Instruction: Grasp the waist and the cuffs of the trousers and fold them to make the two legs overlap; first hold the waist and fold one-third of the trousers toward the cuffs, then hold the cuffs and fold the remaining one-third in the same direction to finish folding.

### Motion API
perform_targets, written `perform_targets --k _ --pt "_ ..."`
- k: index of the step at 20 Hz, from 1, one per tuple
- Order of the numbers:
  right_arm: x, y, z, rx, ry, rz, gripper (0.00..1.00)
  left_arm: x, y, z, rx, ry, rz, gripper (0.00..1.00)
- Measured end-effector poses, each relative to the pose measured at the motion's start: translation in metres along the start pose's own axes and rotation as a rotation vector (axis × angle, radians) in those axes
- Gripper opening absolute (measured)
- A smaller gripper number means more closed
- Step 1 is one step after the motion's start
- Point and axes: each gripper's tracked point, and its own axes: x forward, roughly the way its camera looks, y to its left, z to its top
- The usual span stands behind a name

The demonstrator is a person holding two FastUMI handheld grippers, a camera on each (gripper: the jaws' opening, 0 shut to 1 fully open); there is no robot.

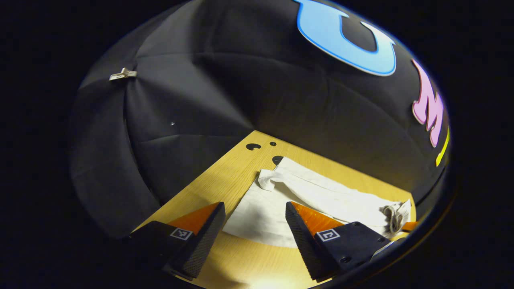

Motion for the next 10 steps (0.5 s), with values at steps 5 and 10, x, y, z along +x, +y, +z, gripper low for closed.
perform_targets --k 5,10 --pt "-0.059 -0.037 -0.026 -0.026 0.026 -0.040 0.99 0.026 0.002 -0.019 0.118 0.076 0.050 0.95" --pt "-0.125 -0.053 -0.057 0.031 0.069 -0.037 0.99 0.038 -0.001 -0.043 0.180 0.174 0.072 0.96"
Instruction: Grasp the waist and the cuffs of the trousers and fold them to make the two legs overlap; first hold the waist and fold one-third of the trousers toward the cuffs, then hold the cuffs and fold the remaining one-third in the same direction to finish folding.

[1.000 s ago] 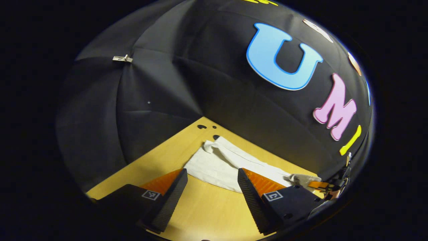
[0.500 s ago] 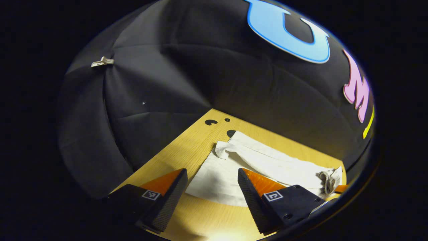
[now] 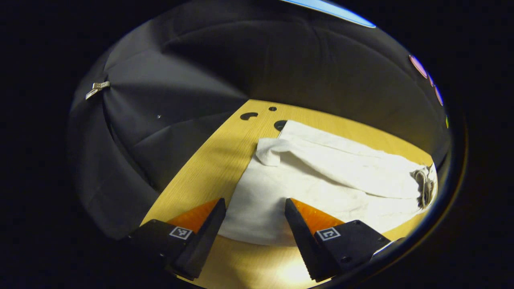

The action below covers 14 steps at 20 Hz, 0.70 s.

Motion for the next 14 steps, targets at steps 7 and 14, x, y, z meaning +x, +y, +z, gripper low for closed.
perform_targets --k 7,14 --pt "-0.044 -0.014 -0.033 -0.073 0.063 -0.019 0.98 0.001 -0.015 -0.002 0.069 0.055 -0.034 0.75" --pt "-0.073 -0.016 -0.025 -0.148 0.039 -0.031 0.99 0.001 -0.034 -0.003 0.164 0.081 -0.053 0.15"
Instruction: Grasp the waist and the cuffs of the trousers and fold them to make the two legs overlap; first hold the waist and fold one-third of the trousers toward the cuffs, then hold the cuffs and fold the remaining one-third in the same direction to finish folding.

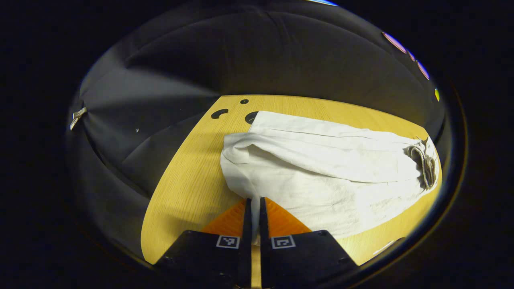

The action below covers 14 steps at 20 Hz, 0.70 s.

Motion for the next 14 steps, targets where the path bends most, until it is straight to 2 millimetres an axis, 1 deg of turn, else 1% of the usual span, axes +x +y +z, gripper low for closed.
perform_targets --k 1,2,3,6,8,11,14 --pt "-0.006 -0.002 0.003 -0.008 -0.008 -0.005 0.99 0.000 0.000 0.001 0.007 -0.003 0.008 0.08" --pt "-0.012 -0.006 0.004 -0.011 -0.010 -0.012 0.99 0.000 -0.001 0.001 0.008 -0.003 0.014 0.10" --pt "-0.017 -0.009 0.004 -0.011 -0.012 -0.019 0.99 -0.001 -0.002 0.002 0.003 -0.007 0.013 0.06" --pt "-0.030 -0.023 0.009 -0.007 -0.025 -0.051 0.99 -0.005 -0.004 0.006 -0.026 -0.023 0.003 0.05" --pt "-0.037 -0.037 0.011 -0.009 -0.035 -0.076 0.98 -0.015 -0.007 0.020 -0.066 -0.075 -0.011 0.06" --pt "-0.044 -0.054 0.019 0.007 -0.060 -0.108 0.99 -0.036 -0.008 0.041 -0.064 -0.132 -0.023 0.05" --pt "-0.052 -0.065 0.023 -0.005 -0.089 -0.123 0.98 -0.057 -0.023 0.065 -0.095 -0.173 -0.056 0.05"
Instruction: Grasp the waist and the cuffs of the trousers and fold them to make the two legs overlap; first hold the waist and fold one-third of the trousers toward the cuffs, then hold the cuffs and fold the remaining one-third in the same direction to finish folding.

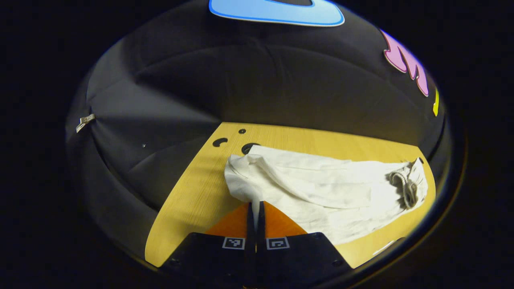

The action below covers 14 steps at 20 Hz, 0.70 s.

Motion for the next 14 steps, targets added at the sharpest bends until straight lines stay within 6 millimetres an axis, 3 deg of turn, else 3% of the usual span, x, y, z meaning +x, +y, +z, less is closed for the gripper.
perform_targets --k 4,8,14 --pt "-0.005 -0.012 0.002 -0.011 -0.030 0.015 0.99 -0.022 -0.033 0.035 -0.013 -0.059 -0.039 0.05" --pt "0.000 -0.029 0.000 -0.062 -0.037 0.050 0.99 -0.046 -0.092 0.066 -0.028 -0.104 -0.118 0.05" --pt "0.009 -0.056 0.022 -0.045 -0.069 0.106 0.99 -0.081 -0.182 0.106 -0.073 -0.153 -0.187 0.05"
